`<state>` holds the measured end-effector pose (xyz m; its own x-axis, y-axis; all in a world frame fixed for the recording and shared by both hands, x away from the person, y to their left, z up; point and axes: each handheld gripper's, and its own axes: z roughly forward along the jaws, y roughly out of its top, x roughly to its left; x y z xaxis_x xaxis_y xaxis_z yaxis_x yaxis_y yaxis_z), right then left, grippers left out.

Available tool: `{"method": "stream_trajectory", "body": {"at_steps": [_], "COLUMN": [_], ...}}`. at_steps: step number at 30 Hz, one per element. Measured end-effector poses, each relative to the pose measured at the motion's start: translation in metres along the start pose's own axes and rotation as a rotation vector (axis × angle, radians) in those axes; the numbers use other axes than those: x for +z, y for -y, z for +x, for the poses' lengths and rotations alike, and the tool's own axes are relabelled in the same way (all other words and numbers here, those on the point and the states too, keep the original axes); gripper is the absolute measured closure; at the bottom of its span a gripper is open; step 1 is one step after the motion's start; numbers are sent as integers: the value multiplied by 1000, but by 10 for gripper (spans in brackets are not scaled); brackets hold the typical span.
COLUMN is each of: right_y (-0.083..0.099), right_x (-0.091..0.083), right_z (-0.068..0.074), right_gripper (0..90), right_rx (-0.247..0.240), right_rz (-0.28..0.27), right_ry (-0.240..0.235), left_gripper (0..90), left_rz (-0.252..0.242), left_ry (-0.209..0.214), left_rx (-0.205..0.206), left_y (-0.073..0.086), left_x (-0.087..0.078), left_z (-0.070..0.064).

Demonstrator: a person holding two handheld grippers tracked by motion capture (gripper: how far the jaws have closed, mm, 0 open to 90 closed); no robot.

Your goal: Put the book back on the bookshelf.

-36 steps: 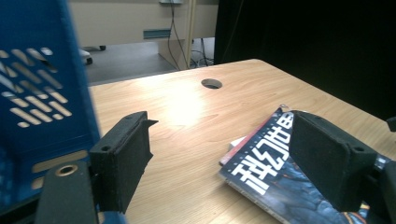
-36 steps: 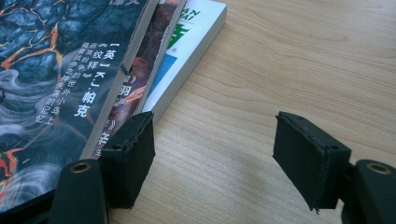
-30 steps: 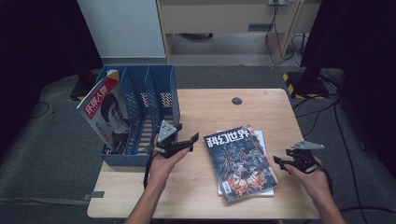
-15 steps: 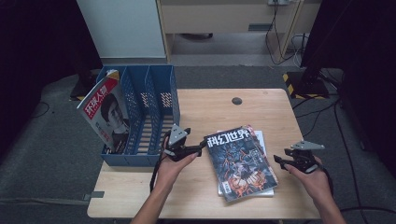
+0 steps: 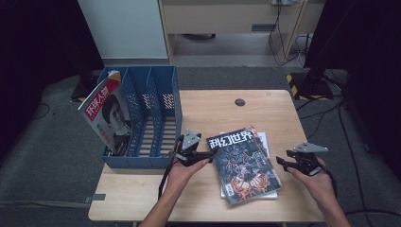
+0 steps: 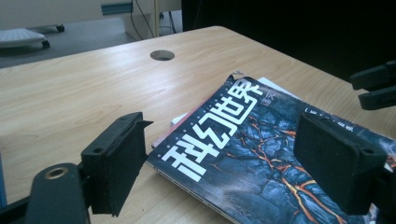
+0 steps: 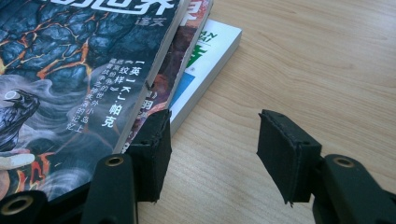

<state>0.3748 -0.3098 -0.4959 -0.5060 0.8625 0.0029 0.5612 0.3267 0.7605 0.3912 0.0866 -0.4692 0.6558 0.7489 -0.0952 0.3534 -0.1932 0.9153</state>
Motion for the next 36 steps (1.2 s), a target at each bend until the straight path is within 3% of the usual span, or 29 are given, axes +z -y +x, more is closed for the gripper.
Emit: {"method": "stream_trajectory", "body": {"at_steps": [5, 17, 20, 23, 27, 31, 34, 36], "right_y": [-4, -9, -11, -12, -13, -15, -15, -14], "right_x": [-1, 1, 2, 5, 10, 12, 15, 19], "right_z": [5, 18, 22, 28, 35, 39, 41, 43], "right_gripper": [460, 405, 389, 454, 488, 485, 459, 439], "right_rx": [-16, -21, -25, -36, -52, -63, -61, -60], "right_rz": [-15, -24, -34, -32, -25, -32, -21, -10], "right_ry": [-1, -38, -50, -79, -107, -123, -125, -128], "left_gripper": [168, 136, 136, 137, 137, 136, 135, 135], "left_rz": [8, 32, 25, 28, 51, 66, 69, 71], "left_ry": [3, 13, 3, -3, 7, 4, 3, -4], "left_rx": [-7, 11, -4, -22, 17, 25, 13, -16], "left_y": [2, 12, 13, 18, 21, 24, 26, 29], "left_x": [10, 13, 12, 15, 18, 19, 19, 19], "left_z": [-5, -11, -12, -16, -22, -24, -23, -20]}}
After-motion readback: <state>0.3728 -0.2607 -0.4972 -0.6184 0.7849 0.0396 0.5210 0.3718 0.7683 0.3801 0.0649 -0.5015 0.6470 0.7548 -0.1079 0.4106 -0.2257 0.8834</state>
